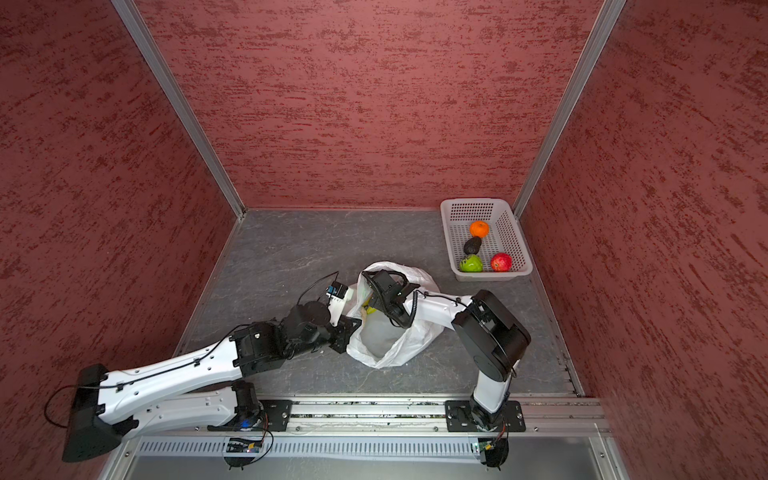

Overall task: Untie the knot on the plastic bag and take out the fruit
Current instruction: 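Lower the open right gripper into the bag around the yellow banana, then close the right gripper on the banana stem end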

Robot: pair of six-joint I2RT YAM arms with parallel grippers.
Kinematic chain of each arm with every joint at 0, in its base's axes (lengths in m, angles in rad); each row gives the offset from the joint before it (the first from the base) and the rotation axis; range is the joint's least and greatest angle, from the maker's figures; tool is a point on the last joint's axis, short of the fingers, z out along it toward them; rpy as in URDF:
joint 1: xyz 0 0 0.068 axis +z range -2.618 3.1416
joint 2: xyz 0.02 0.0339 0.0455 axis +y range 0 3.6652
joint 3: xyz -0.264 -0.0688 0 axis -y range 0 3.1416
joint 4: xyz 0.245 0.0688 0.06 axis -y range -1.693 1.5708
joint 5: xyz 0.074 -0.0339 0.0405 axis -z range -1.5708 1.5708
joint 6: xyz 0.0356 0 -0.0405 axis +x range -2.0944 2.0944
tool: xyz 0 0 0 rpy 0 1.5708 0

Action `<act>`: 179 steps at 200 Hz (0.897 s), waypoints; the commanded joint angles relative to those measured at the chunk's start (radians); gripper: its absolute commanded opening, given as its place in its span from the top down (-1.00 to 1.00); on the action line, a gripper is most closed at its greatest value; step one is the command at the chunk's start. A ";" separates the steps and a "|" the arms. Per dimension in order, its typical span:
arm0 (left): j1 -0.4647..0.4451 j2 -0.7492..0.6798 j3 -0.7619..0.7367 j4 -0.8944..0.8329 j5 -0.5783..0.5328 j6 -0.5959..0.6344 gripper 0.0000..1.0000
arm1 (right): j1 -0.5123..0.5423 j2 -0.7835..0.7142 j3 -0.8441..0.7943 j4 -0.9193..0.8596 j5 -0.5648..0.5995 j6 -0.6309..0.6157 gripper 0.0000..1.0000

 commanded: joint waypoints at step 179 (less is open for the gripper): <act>0.005 -0.019 -0.031 0.039 0.010 0.027 1.00 | -0.015 -0.044 -0.056 0.063 -0.048 -0.006 0.50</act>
